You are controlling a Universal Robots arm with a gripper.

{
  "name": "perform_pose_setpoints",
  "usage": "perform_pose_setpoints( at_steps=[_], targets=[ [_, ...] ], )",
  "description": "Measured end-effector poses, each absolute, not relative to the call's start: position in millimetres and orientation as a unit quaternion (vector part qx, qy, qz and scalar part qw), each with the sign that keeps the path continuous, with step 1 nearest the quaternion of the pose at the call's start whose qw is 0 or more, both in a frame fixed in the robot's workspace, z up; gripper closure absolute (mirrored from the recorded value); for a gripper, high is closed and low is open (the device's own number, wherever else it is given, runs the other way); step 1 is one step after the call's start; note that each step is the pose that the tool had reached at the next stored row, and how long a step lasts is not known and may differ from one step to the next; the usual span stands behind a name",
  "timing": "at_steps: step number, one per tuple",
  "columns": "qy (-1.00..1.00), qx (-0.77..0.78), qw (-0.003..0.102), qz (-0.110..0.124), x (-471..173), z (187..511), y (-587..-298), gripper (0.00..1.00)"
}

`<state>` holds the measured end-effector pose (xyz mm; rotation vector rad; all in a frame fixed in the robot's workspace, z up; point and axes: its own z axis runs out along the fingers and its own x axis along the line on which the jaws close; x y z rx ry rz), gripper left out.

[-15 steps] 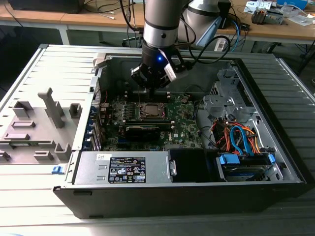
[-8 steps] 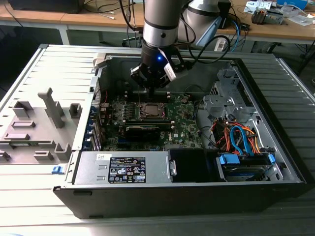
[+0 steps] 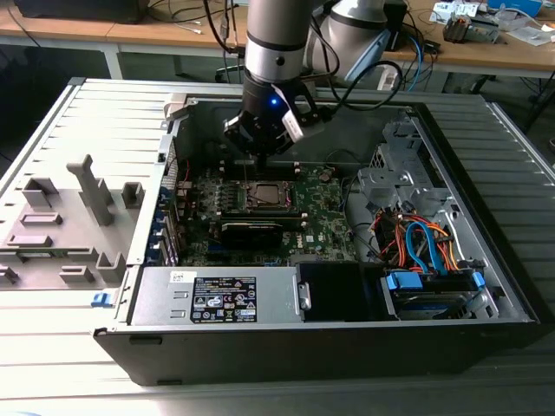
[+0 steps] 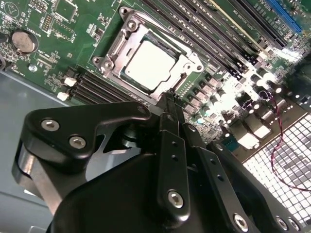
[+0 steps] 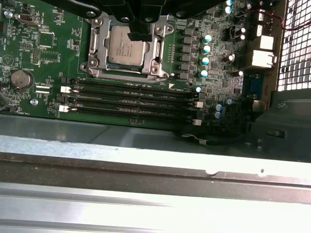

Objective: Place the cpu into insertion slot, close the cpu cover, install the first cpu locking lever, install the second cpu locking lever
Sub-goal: 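Install the first cpu locking lever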

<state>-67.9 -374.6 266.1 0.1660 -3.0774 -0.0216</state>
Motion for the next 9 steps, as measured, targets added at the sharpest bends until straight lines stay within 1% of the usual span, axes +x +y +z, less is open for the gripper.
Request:
perform_pose_setpoints(
  at_steps=[9],
  targets=[
    [-0.998,0.054,0.028,-0.007,-79,266,-375,0.89]
  ],
)
